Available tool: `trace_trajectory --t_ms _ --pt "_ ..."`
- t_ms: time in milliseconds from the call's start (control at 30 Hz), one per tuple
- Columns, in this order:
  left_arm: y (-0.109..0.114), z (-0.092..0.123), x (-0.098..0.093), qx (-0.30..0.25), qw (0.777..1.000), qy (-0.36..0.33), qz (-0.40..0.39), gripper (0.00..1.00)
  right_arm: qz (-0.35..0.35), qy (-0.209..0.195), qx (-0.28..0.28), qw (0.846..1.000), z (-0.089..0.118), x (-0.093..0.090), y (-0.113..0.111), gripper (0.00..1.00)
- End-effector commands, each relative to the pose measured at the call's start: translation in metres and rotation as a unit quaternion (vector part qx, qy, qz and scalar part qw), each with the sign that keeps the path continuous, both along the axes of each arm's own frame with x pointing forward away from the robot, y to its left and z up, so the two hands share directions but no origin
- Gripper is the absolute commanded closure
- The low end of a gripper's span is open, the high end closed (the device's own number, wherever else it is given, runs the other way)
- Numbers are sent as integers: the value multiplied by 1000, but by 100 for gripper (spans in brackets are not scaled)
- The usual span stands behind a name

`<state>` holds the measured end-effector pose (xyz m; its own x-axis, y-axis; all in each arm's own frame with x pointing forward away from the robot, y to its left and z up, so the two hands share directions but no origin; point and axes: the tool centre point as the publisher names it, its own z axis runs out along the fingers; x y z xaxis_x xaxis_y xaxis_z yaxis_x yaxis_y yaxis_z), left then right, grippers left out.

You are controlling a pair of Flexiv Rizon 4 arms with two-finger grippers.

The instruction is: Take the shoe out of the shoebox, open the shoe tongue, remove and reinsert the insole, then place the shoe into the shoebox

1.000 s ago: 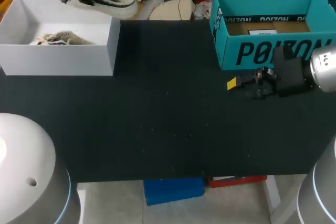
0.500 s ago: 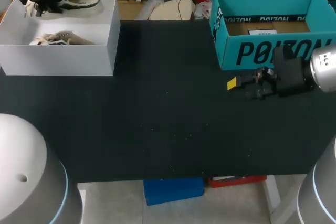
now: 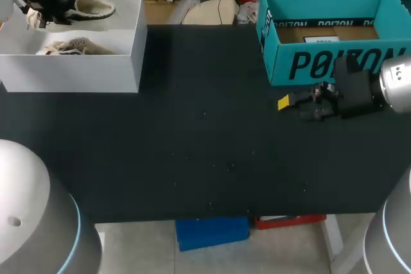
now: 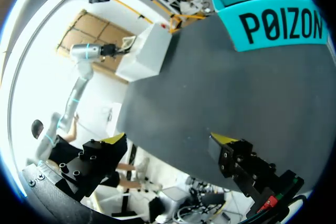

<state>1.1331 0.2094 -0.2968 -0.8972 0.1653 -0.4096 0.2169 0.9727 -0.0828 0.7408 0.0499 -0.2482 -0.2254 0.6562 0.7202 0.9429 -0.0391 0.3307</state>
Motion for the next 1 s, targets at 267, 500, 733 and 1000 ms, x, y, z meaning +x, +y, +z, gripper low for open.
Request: trace_trajectory --t_ms 267,500,733,1000 --pt "-12 -35 38 17 999 33 -1 100 0 1 -1 1000 0 0 1 0" --pt "-16 -59 43 25 998 52 3 100 0 1 -1 1000 0 0 1 0" --pt "-17 -81 44 34 997 63 12 100 0 1 -1 1000 0 0 1 0" --pt "-15 -93 41 33 996 73 25 54 0 1 -1 1000 0 0 1 0"
